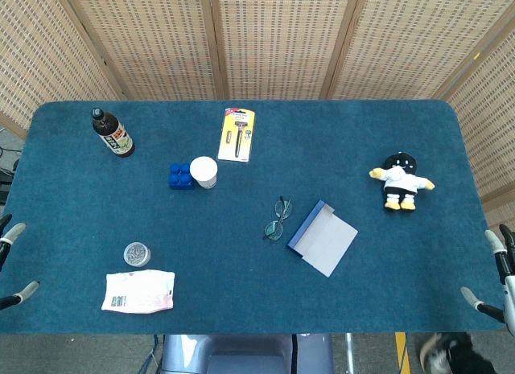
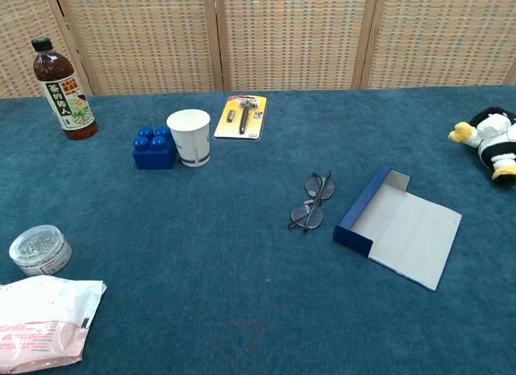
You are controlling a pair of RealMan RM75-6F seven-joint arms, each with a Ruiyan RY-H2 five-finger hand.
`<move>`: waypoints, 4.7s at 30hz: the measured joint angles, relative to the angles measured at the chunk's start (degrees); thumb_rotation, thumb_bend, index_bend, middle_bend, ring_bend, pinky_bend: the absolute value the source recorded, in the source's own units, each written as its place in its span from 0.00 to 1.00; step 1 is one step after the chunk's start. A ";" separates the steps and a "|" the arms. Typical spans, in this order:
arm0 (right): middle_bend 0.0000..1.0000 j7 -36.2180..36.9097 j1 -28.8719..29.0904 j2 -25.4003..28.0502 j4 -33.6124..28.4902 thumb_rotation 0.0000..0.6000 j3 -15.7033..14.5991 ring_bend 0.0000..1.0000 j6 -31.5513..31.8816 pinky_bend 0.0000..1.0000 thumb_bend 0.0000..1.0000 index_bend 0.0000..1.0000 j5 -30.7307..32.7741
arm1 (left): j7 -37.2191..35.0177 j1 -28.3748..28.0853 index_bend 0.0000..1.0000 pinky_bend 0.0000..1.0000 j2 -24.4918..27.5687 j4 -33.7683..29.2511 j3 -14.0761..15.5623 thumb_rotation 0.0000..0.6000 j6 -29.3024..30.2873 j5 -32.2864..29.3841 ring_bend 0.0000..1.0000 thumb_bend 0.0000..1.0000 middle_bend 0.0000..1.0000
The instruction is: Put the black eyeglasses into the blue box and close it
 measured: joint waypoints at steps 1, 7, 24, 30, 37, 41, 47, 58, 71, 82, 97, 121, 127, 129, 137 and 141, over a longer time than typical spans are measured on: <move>0.00 0.03 0.01 -0.01 -0.05 1.00 0.00 0.00 -0.04 0.00 0.00 0.00 0.03 | -0.04 0.03 0.00 0.00 0.06 -0.05 0.02 1.00 -0.02 -0.04 0.00 0.00 0.00; 0.00 0.82 -0.08 0.03 -0.10 1.00 -0.14 0.00 0.02 0.00 0.01 0.00 -0.25 | 0.09 0.04 0.00 0.00 0.12 -0.11 0.05 1.00 -0.36 -0.30 0.00 0.00 0.00; 0.12 9.72 18.90 0.19 5.38 1.00 3.79 0.00 -16.29 0.11 1.00 0.22 -7.83 | -0.95 -3.02 0.00 0.00 -0.37 0.00 -2.33 1.00 -5.34 -4.65 0.00 0.00 0.00; 0.19 9.17 29.25 -3.35 7.61 1.00 6.13 0.02 -28.14 0.16 1.00 0.28 -7.99 | -0.45 -4.75 0.00 0.00 -0.94 0.23 -3.14 1.00 -9.08 -7.48 0.00 0.00 0.00; 0.24 8.98 40.01 -11.53 11.49 1.00 7.74 0.05 -42.85 0.18 1.00 0.34 -4.67 | 0.48 -6.00 0.00 0.00 -1.22 0.40 -3.74 1.00 -12.06 -10.62 0.00 0.00 0.00; 0.24 7.43 44.98 -16.11 14.49 1.00 8.38 0.05 -49.34 0.18 1.00 0.34 -2.43 | 0.45 -6.57 0.00 0.00 -1.20 0.58 -4.15 1.00 -13.75 -12.75 0.00 0.00 0.00; 0.24 3.82 50.42 -22.10 19.40 1.00 9.10 0.05 -56.97 0.18 1.00 0.34 2.84 | 0.50 -7.23 0.00 0.00 -1.30 1.14 -4.66 1.00 -15.84 -15.65 0.00 0.00 0.00; 0.25 -3.89 54.10 -27.58 26.07 1.00 8.21 0.05 -62.98 0.18 1.00 0.34 9.95 | 1.82 -8.05 0.00 0.00 -2.04 1.60 -5.01 1.00 -17.69 -18.21 0.00 0.00 0.00; 0.27 -7.74 52.71 -25.68 27.95 1.00 4.38 0.05 -64.37 0.18 1.00 0.36 14.07 | 3.27 -8.40 0.00 0.00 -2.53 1.15 -4.81 1.00 -17.81 -18.35 0.00 0.00 0.00; 0.28 -8.21 50.81 -20.93 26.36 1.00 1.45 0.05 -63.49 0.18 1.00 0.37 13.78 | 5.31 -8.62 0.00 0.00 -3.21 0.62 -4.32 1.00 -17.69 -17.87 0.00 0.00 0.00; 0.27 -10.69 50.28 -11.73 17.92 1.00 -2.63 0.06 -67.40 0.18 1.00 0.37 14.93 | 6.70 -9.13 0.00 0.00 -3.52 0.24 -3.92 1.00 -17.88 -17.29 0.00 0.00 0.00; 0.11 7.10 49.08 -16.40 19.67 1.00 3.26 0.02 -42.92 0.18 0.14 0.26 1.14 | 5.81 -9.20 0.00 0.00 -3.25 0.49 -3.58 1.00 -17.90 -16.86 0.00 0.00 0.00; 0.14 2.90 52.09 -23.29 26.48 1.00 3.28 0.04 -39.61 0.18 0.13 0.26 -3.31 | 5.45 -9.29 0.00 0.00 -3.16 0.59 -3.55 1.00 -18.12 -16.97 0.00 0.00 0.00; 0.14 1.85 53.09 -24.70 26.93 1.00 3.31 0.04 -39.80 0.18 0.13 0.26 -3.53 | 5.22 -9.32 0.00 0.00 -3.10 0.63 -3.58 1.00 -18.19 -17.02 0.00 0.00 0.00; 0.16 -4.82 55.57 -28.56 30.45 1.00 3.24 0.06 -41.73 0.18 0.09 0.29 -3.85 | 4.46 -9.37 0.00 0.00 -2.85 0.69 -3.43 1.00 -18.42 -16.79 0.00 0.00 0.00; 0.17 -7.82 56.84 -30.69 34.39 1.00 2.36 0.07 -42.37 0.18 0.09 0.30 -4.97 | 3.77 -9.27 0.00 0.00 -2.62 0.70 -3.33 1.00 -18.30 -16.46 0.00 0.00 0.00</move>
